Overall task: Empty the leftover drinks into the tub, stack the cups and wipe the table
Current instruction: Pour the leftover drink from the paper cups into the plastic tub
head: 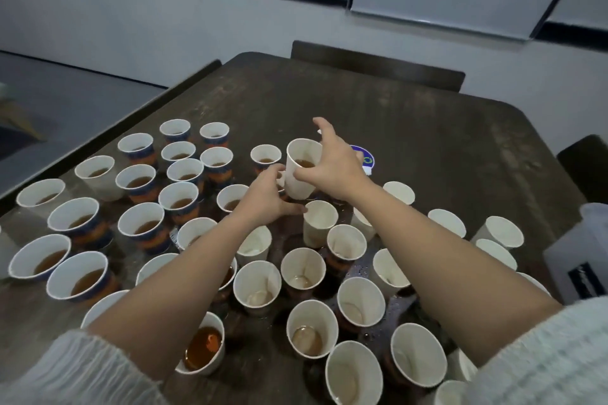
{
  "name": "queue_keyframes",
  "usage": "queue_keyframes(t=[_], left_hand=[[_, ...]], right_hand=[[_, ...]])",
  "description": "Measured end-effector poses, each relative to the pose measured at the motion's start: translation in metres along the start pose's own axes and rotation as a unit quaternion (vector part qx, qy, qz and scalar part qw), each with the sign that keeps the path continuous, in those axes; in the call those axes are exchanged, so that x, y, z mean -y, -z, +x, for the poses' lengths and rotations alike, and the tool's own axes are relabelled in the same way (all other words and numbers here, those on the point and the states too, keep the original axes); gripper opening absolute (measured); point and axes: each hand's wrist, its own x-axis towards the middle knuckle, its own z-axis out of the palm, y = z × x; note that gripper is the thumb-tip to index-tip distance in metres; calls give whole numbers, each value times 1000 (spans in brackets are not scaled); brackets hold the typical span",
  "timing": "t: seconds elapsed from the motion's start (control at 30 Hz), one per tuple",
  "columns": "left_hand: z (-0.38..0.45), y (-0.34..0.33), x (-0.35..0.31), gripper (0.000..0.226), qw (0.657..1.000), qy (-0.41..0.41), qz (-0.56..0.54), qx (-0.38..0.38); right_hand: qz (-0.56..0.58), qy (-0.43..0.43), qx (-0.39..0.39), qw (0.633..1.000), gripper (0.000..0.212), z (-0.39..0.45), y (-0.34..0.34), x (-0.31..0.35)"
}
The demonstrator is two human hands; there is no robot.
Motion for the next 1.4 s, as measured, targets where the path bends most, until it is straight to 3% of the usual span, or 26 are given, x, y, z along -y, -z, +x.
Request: queue_keyframes(t=[0.13, 0.33, 0.43, 0.57, 0.73, 0.83, 0.9, 0.97, 1.07, 1.2, 1.4], left_hand=[[0, -20, -37, 62, 987, -47, -146, -44], [-6, -69, -107, 52, 972, -103, -206, -37], [-15, -96, -142, 58, 972, -138, -191, -3], [-29, -140, -186, 56, 971, -172, -158, 40], [-47, -209, -239, 54, 966, -190, -144, 103], [-56, -246, -264, 55, 961, -203, -140, 127], [-62, -272, -280, 60, 957, -208, -134, 153], [-66, -294, -292, 67, 953, -211, -120, 182], [-70, -326, -304, 72, 947, -227, -29, 224], [-71, -357, -302, 66, 953, -212, 71, 206], [-71, -390, -288, 66, 950, -202, 151, 186]], right_hand=[[41, 18, -28, 999, 91, -11, 37, -4], [197, -9, -58, 979, 97, -49, 108, -47], [243, -38, -72, 967, 91, -75, 137, -76], [282, -55, -95, 953, 67, -114, 171, -115], [317, -90, -155, 931, 76, -164, 210, -176], [325, -111, -192, 919, 68, -190, 231, -205], [318, -119, -208, 917, 65, -207, 247, -226], [297, -132, -223, 919, 78, -221, 259, -246], [242, -152, -221, 932, 78, -244, 282, -272], [172, -161, -209, 949, 62, -269, 308, -307], [74, -186, -161, 966, 58, -288, 320, -343]])
